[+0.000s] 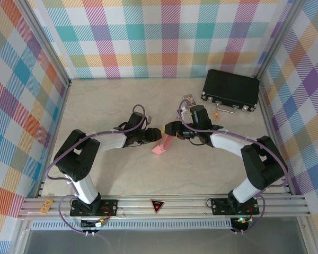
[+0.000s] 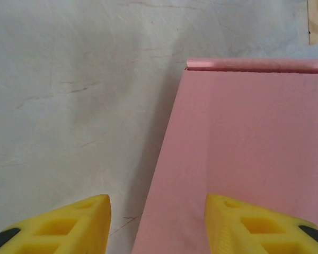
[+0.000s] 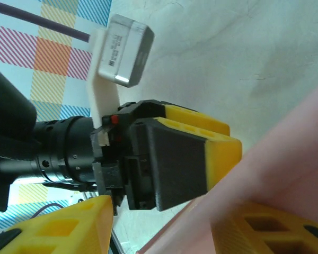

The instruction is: Fold the paper box

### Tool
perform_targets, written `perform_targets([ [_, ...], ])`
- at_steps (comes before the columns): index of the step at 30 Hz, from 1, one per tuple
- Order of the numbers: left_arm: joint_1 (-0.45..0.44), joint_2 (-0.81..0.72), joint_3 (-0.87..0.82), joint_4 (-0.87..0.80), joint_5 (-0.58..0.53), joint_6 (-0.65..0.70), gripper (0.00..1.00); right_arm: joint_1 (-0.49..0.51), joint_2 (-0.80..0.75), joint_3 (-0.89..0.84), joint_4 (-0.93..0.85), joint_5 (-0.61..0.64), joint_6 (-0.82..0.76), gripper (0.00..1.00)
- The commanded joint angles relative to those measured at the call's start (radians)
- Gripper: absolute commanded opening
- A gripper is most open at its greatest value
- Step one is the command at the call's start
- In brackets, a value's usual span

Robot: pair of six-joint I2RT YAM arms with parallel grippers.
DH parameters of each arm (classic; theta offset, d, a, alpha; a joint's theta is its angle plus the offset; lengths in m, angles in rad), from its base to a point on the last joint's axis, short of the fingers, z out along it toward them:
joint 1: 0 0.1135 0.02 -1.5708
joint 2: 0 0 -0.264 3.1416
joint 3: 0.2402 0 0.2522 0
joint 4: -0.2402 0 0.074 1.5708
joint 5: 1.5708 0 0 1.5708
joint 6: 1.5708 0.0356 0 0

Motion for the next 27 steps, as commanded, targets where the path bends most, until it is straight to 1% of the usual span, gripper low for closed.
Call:
perform_targets([
  [1, -0.027, 0.031, -0.007, 0.038, 0.098, -0.017, 0.5, 0.028, 0.011, 0.039, -0.046, -0.028, -0.047, 0.52],
  [6, -0.013, 0.024, 0.011, -0.009, 0.03, -0.02, 0.51, 0.034, 0.014, 0.092, -0.117, 0.002, -0.079, 0.53],
  [9, 0.0, -0.004, 0.027, -0.055, -0.032, -0.019, 0.51, 0.034, 0.019, 0.139, -0.168, 0.015, -0.104, 0.55],
  [13, 0.015, -0.051, 0.036, -0.109, -0.114, -0.019, 0.53, 0.034, 0.052, 0.221, -0.238, 0.027, -0.135, 0.54],
  [19, 0.027, -0.121, 0.036, -0.165, -0.195, -0.006, 0.55, 0.034, 0.068, 0.313, -0.333, 0.074, -0.178, 0.54],
  [23, 0.033, -0.159, 0.046, -0.196, -0.21, 0.008, 0.55, 0.035, 0.03, 0.348, -0.405, 0.143, -0.216, 0.54],
  [27, 0.033, -0.194, 0.062, -0.233, -0.192, 0.021, 0.55, 0.031, -0.031, 0.346, -0.488, 0.28, -0.232, 0.54],
])
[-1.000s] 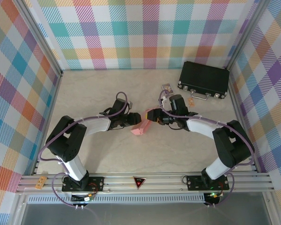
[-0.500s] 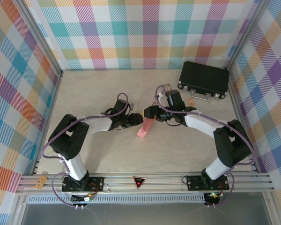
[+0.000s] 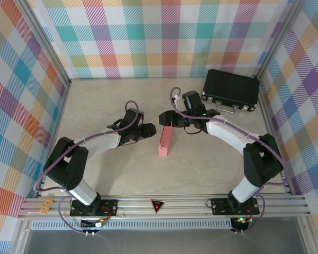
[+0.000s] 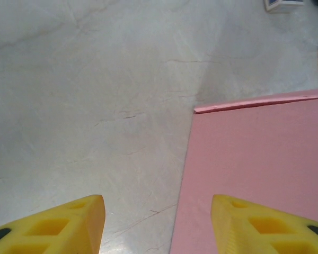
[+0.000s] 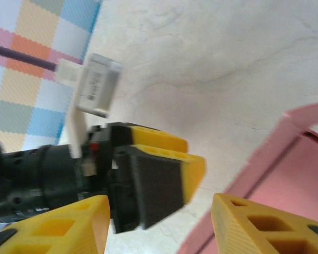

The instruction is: Fold the paper box

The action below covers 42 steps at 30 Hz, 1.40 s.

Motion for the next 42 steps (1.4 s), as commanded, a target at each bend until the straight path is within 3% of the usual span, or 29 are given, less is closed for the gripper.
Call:
perform_targets([
  [1, 0.006, -0.059, 0.032, -0.058, 0.003, 0.028, 0.56, -0.007, -0.073, 0.02, -0.129, 0.147, -0.046, 0.53],
  [8, -0.01, -0.159, 0.057, -0.134, -0.008, 0.086, 0.66, -0.06, -0.166, -0.115, -0.154, 0.204, -0.029, 0.52],
  [16, -0.174, -0.17, 0.224, -0.33, -0.255, 0.184, 0.96, -0.15, -0.278, -0.272, -0.194, 0.254, -0.028, 0.53],
  [20, -0.244, -0.041, 0.347, -0.429, -0.331, 0.206, 0.99, -0.216, -0.345, -0.321, -0.208, 0.253, -0.033, 0.53],
  [24, -0.318, 0.104, 0.484, -0.537, -0.451, 0.225, 0.99, -0.262, -0.403, -0.348, -0.229, 0.24, -0.041, 0.54],
  [29, -0.348, 0.247, 0.606, -0.631, -0.52, 0.226, 0.96, -0.283, -0.436, -0.374, -0.236, 0.226, -0.043, 0.55],
  [36, -0.356, 0.33, 0.653, -0.644, -0.434, 0.289, 0.77, -0.293, -0.438, -0.4, -0.228, 0.214, -0.04, 0.55],
  [42, -0.356, 0.341, 0.652, -0.656, -0.455, 0.341, 0.59, -0.298, -0.431, -0.401, -0.226, 0.21, -0.038, 0.55],
])
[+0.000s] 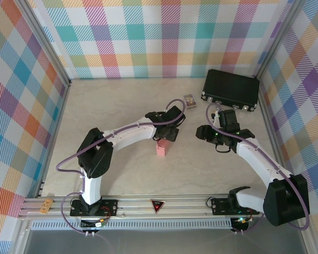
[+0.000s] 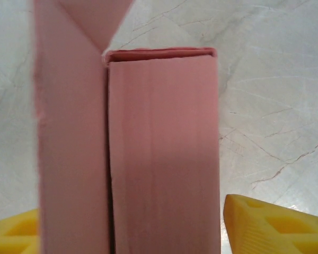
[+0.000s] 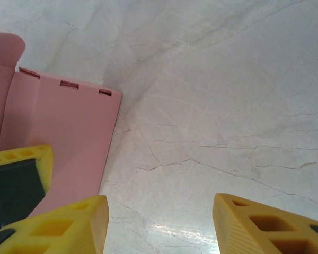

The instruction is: Fold the paper box

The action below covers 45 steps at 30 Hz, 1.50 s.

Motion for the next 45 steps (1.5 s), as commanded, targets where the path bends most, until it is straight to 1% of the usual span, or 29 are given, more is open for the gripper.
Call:
perform_targets([
  [1, -0.012, 0.01, 0.025, -0.043, -0.018, 0.053, 0.56, -0.008, -0.003, -0.005, -0.007, -0.02, -0.013, 0.55],
  [4, -0.011, 0.003, 0.023, -0.039, -0.034, 0.11, 0.49, -0.009, 0.002, -0.004, -0.012, -0.02, -0.012, 0.55],
  [6, -0.008, -0.001, 0.025, -0.032, -0.026, 0.175, 0.48, -0.009, 0.001, -0.004, -0.015, -0.023, -0.013, 0.55],
  [8, 0.002, -0.007, 0.021, -0.021, 0.012, 0.269, 0.48, -0.011, 0.0, -0.005, -0.019, -0.02, -0.012, 0.56],
  [13, 0.075, -0.02, 0.024, -0.018, 0.252, 0.448, 0.48, -0.011, -0.005, -0.01, -0.029, -0.018, -0.014, 0.56],
  [16, 0.111, -0.015, 0.033, -0.012, 0.334, 0.54, 0.47, -0.01, -0.008, -0.018, -0.031, -0.017, -0.01, 0.56],
  [19, 0.136, -0.014, 0.025, 0.027, 0.375, 0.626, 0.47, -0.011, -0.012, -0.025, -0.031, -0.02, -0.007, 0.56],
  [22, 0.161, -0.009, 0.034, 0.029, 0.479, 0.736, 0.48, -0.011, -0.013, -0.029, -0.03, -0.026, -0.001, 0.56],
  [23, 0.164, -0.005, 0.036, 0.029, 0.498, 0.769, 0.48, -0.011, -0.013, -0.031, -0.031, -0.025, -0.001, 0.56],
  [26, 0.173, 0.012, 0.052, 0.018, 0.523, 0.856, 0.49, -0.01, -0.016, -0.031, -0.034, -0.026, 0.001, 0.56],
  [32, 0.2, 0.083, 0.155, -0.117, 0.603, 1.011, 0.5, -0.01, -0.02, -0.033, -0.044, -0.023, -0.002, 0.56],
  [35, 0.203, 0.095, 0.163, -0.136, 0.63, 1.102, 0.51, -0.01, -0.022, -0.037, -0.045, -0.023, 0.002, 0.56],
  [38, 0.206, 0.101, 0.16, -0.132, 0.631, 1.175, 0.53, -0.01, -0.027, -0.042, -0.044, -0.023, 0.004, 0.56],
  [43, 0.215, 0.126, 0.196, -0.163, 0.651, 1.252, 0.55, -0.01, -0.034, -0.046, -0.047, -0.027, 0.006, 0.57],
  [45, 0.218, 0.142, 0.215, -0.175, 0.634, 1.278, 0.56, -0.01, -0.034, -0.049, -0.041, -0.036, 0.01, 0.57],
])
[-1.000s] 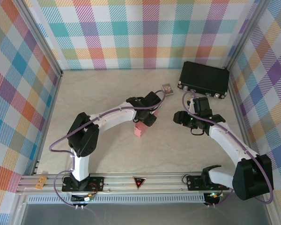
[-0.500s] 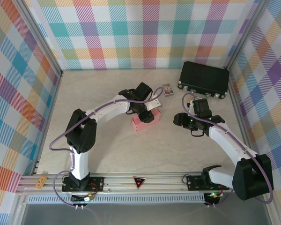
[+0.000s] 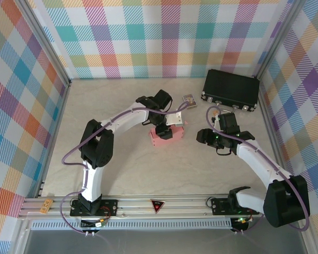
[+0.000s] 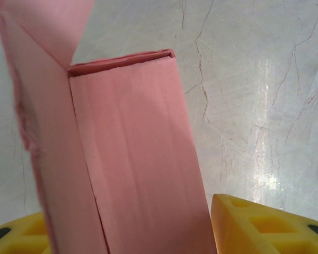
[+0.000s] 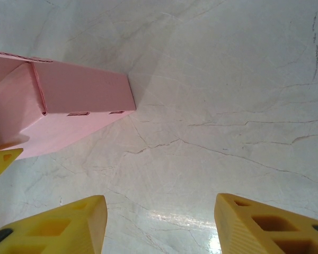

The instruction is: Fold the paper box

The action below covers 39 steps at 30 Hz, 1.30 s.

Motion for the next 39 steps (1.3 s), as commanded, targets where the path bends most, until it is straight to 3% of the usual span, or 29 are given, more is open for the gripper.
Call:
perform_targets([
  [1, 0.01, 0.038, 0.058, -0.065, 0.017, 0.103, 0.56, -0.005, -0.019, -0.014, -0.006, -0.036, 0.006, 0.57],
  [6, 0.018, 0.049, 0.141, -0.112, 0.01, 0.103, 0.63, -0.005, 0.001, -0.003, 0.015, -0.056, -0.02, 0.57],
  [10, 0.017, 0.028, 0.198, -0.154, 0.002, 0.055, 0.72, -0.006, 0.039, 0.055, 0.002, -0.064, -0.098, 0.58],
  [15, 0.017, -0.034, 0.218, -0.195, 0.022, -0.035, 0.77, -0.006, 0.105, 0.151, -0.019, -0.063, -0.224, 0.59],
  [22, 0.024, -0.284, 0.009, 0.023, -0.114, -0.439, 0.77, -0.006, 0.189, 0.244, 0.028, -0.106, -0.463, 0.58],
  [29, 0.029, -0.511, -0.263, 0.116, -0.421, -0.945, 0.81, -0.005, 0.263, 0.308, 0.048, -0.174, -0.72, 0.55],
  [33, 0.03, -0.617, -0.434, 0.194, -0.467, -1.154, 0.79, -0.006, 0.335, 0.388, -0.015, -0.201, -0.76, 0.52],
  [39, 0.033, -0.658, -0.566, 0.29, -0.401, -1.249, 0.75, -0.001, 0.409, 0.457, -0.062, -0.251, -0.753, 0.48],
])
